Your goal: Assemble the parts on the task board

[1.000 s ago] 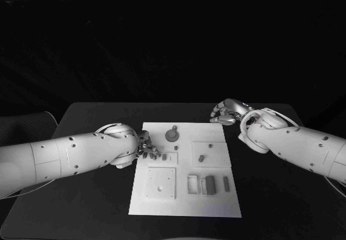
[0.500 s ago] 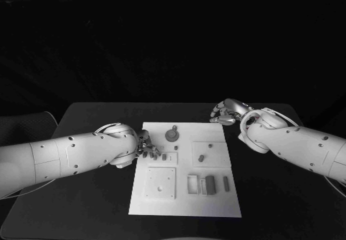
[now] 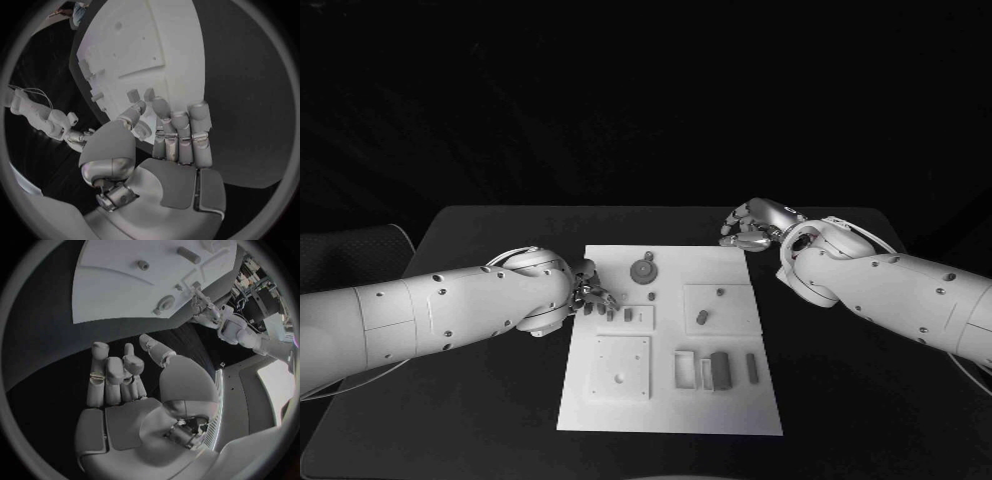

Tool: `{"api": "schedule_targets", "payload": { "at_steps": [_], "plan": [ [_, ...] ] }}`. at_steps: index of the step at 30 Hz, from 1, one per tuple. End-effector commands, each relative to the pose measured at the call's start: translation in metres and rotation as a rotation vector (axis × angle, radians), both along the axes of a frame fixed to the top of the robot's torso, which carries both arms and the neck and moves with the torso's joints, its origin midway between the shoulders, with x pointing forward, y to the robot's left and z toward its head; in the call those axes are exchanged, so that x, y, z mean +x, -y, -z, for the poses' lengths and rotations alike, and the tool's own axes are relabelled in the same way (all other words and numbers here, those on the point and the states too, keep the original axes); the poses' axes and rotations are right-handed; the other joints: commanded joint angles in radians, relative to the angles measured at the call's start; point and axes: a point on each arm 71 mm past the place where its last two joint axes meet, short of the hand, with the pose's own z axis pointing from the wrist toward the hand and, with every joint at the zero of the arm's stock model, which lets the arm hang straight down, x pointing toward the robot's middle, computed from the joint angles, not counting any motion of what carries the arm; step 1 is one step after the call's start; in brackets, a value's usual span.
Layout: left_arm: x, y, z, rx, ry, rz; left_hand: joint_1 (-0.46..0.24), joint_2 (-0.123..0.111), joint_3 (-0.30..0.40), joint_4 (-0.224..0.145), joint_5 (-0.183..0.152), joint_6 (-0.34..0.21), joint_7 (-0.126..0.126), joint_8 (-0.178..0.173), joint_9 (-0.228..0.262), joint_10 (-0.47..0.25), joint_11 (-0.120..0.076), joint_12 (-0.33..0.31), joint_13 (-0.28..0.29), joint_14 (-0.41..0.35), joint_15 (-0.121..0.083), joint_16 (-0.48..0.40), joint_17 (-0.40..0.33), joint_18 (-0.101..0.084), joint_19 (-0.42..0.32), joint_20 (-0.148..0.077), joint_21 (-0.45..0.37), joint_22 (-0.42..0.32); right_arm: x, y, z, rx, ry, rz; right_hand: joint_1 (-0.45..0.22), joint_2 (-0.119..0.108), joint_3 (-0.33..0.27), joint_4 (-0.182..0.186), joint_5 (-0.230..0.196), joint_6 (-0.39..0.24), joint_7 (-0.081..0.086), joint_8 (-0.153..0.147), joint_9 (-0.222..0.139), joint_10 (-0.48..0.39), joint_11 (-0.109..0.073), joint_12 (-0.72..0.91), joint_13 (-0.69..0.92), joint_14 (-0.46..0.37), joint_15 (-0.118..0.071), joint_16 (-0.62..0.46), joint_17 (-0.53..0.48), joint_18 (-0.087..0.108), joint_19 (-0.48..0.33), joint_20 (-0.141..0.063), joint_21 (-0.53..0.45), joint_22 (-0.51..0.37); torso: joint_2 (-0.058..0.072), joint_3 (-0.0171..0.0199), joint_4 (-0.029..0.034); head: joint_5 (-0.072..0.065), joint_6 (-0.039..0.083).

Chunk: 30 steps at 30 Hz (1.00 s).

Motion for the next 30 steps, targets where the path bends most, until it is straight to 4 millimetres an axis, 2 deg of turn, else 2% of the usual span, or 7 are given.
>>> {"api": "schedule_targets", "payload": {
  "at_steps": [1,7,15,17,30],
  "plan": [
    [0.0,0.0,-0.001,-0.047,0.012,-0.013,0.0,-0.003,-0.004,0.0,0.004,-0.006,0.004,-0.007,-0.001,-0.011,0.001,0.007,0.0,-0.003,-0.008,0.006,-0.002,0.061,-0.002,-0.007,0.003,0.02,0.0,0.0,0.001,-0.005,-0.007,-0.007,-0.007,-0.005,0.0,0.004,0.002,-0.003,0.007,-0.005,0.001,-0.001,0.005,-0.005,0.001,0.004,-0.006,-0.006,-0.001,0.013,0.004,-0.006,-0.006,0.016,0.0,-0.001,-0.0001,-0.002,0.001],
    [0.0,0.0,-0.007,-0.107,0.086,-0.018,0.019,0.005,-0.003,-0.014,0.013,-0.013,0.007,-0.009,-0.002,-0.017,0.003,0.008,-0.001,-0.007,-0.007,0.005,-0.004,0.061,-0.005,-0.005,0.002,0.019,0.0,0.0,0.002,-0.005,-0.008,-0.006,-0.007,-0.005,0.0,0.005,0.002,-0.003,0.007,-0.006,0.001,-0.001,0.005,-0.005,0.001,0.004,-0.005,-0.006,-0.001,0.013,0.004,-0.006,-0.006,0.016,0.0,-0.0004,0.0005,-0.003,0.003],
    [0.002,-0.002,-0.01,-0.201,0.124,-0.044,0.021,0.0,-0.007,-0.021,0.012,-0.017,0.009,-0.012,-0.002,-0.023,0.005,0.006,-0.003,-0.011,-0.005,0.002,-0.007,0.06,-0.008,-0.004,-0.001,0.018,-0.001,0.001,0.002,-0.005,-0.007,-0.006,-0.007,-0.005,0.0,0.005,0.001,-0.003,0.007,-0.006,0.002,-0.001,0.005,-0.005,0.001,0.005,-0.005,-0.006,-0.001,0.013,0.004,-0.006,-0.006,0.016,0.0,0.0001,0.0,-0.002,0.007],
    [0.003,-0.003,-0.012,-0.238,0.146,-0.056,0.024,-0.001,-0.009,-0.025,0.01,-0.039,0.015,-0.024,-0.007,-0.032,0.011,0.004,-0.005,-0.017,0.0,-0.002,-0.011,0.059,-0.014,-0.002,-0.006,0.016,-0.001,0.001,0.002,-0.004,-0.008,-0.006,-0.007,-0.005,0.0,0.005,0.001,-0.003,0.007,-0.006,0.002,-0.001,0.005,-0.005,0.001,0.005,-0.005,-0.006,-0.001,0.013,0.004,-0.006,-0.006,0.016,-0.001,0.0007,0.0003,0.0,0.008],
    [0.008,-0.01,-0.015,-0.322,0.192,-0.112,0.039,-0.003,-0.012,-0.047,0.012,-0.069,0.029,-0.04,-0.015,-0.052,0.024,-0.004,-0.014,-0.03,0.011,-0.014,-0.024,0.056,-0.027,0.006,-0.023,0.011,-0.001,0.001,0.002,0.005,-0.008,-0.006,-0.007,-0.006,0.0,0.006,0.001,-0.004,0.008,-0.007,0.002,-0.001,0.005,-0.005,0.001,0.005,-0.005,-0.006,-0.001,0.013,0.004,-0.006,-0.006,0.017,0.0,0.0005,-0.0001,-0.004,0.012]
  ]
}}
